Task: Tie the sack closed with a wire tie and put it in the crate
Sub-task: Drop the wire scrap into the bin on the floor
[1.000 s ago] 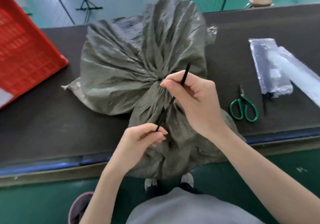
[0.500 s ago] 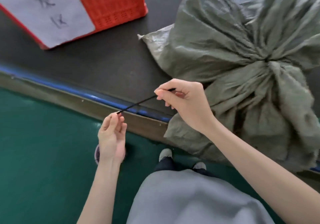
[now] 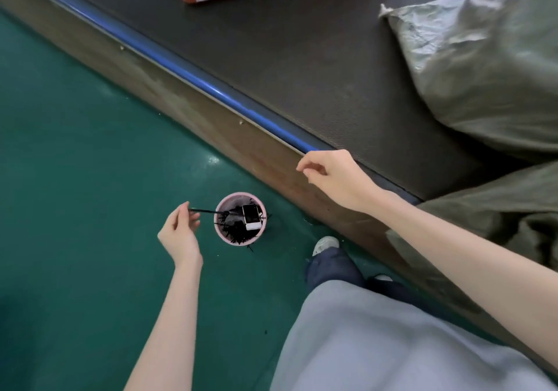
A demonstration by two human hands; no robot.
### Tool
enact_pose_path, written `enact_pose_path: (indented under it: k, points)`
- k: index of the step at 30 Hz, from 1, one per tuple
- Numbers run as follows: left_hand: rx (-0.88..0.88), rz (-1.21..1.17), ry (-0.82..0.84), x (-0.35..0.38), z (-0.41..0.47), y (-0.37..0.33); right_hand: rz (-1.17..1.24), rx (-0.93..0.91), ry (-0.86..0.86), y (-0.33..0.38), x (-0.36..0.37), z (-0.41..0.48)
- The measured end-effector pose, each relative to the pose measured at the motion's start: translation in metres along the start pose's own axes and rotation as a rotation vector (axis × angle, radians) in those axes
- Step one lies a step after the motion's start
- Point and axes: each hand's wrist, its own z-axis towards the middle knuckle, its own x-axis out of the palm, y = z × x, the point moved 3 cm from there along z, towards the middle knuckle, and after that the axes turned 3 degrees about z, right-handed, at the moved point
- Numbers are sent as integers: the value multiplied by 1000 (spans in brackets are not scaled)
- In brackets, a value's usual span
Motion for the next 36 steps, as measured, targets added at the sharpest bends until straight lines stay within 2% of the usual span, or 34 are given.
enact_pose_path:
  k: [4,10,23,27,31,36]
  points:
    - [-22,188,-13,4,29,17,-57,12,67,5,5,10]
    - [-64,411,84,24,61,59,-70,12,77,7,2,26]
    - [-194,598,172,46,35,82,-65,13,114,6,-7,22]
    - [-162,545,144,56,19,59,-18,13,99,7,-14,16]
    - [-5,360,162,82,-15,-1,27,50,42,2,-26,7]
    - [275,113,410,125,-100,-98,59,74,-153,0,-62,-9]
